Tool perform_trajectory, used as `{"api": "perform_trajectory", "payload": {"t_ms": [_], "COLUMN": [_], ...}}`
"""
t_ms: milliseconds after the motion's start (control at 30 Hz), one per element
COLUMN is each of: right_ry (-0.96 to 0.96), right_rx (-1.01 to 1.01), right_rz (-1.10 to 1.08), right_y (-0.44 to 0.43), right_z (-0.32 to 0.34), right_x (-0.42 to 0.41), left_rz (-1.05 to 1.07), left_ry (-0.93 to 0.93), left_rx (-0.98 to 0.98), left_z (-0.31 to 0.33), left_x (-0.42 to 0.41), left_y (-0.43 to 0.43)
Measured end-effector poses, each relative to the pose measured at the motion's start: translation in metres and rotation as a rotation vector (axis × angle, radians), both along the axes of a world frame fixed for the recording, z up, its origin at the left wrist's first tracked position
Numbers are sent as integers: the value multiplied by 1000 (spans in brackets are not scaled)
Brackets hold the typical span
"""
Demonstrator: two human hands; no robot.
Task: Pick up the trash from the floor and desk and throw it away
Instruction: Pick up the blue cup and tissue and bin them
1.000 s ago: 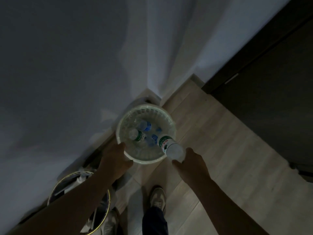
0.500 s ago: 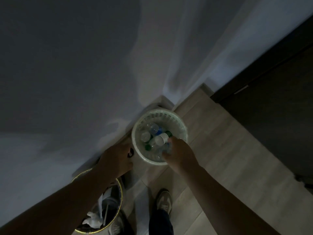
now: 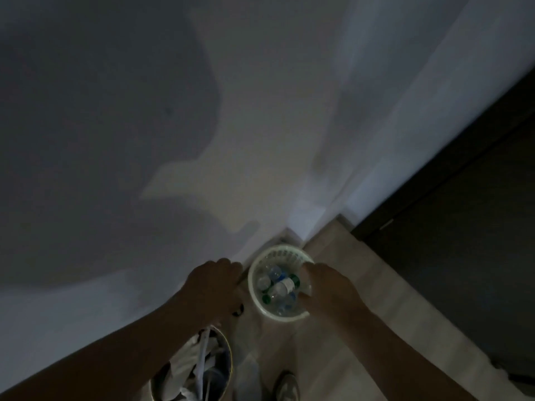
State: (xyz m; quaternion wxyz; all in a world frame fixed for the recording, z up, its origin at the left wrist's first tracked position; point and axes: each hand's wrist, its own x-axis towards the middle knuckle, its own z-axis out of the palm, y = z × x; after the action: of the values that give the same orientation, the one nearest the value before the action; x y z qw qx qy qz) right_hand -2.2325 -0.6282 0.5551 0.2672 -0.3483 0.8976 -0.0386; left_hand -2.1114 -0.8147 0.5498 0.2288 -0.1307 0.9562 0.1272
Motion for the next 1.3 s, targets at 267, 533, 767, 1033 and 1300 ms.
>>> {"api": "perform_trajectory", "payload": {"t_ms": [267, 533, 767, 1033, 1300], "right_ry": [180, 457, 509, 350, 80], "right_rx": [-275, -556, -828, -1036, -1260], "right_rz": [181, 446, 726, 1139, 1564], "right_y": [-38, -59, -67, -98, -53], "right_z": [212, 385, 481, 527, 556], "right_x": [14, 12, 29, 173, 386], "left_rz": [49, 246, 526, 963, 1351], "left_ry": [328, 615, 743, 655, 536], "left_rx": [-94, -399, -578, -861, -1076], "left_z": [206, 386, 469, 511, 538], "left_x": [34, 67, 136, 298, 472], "left_y": [-31, -22, 22, 100, 244]}}
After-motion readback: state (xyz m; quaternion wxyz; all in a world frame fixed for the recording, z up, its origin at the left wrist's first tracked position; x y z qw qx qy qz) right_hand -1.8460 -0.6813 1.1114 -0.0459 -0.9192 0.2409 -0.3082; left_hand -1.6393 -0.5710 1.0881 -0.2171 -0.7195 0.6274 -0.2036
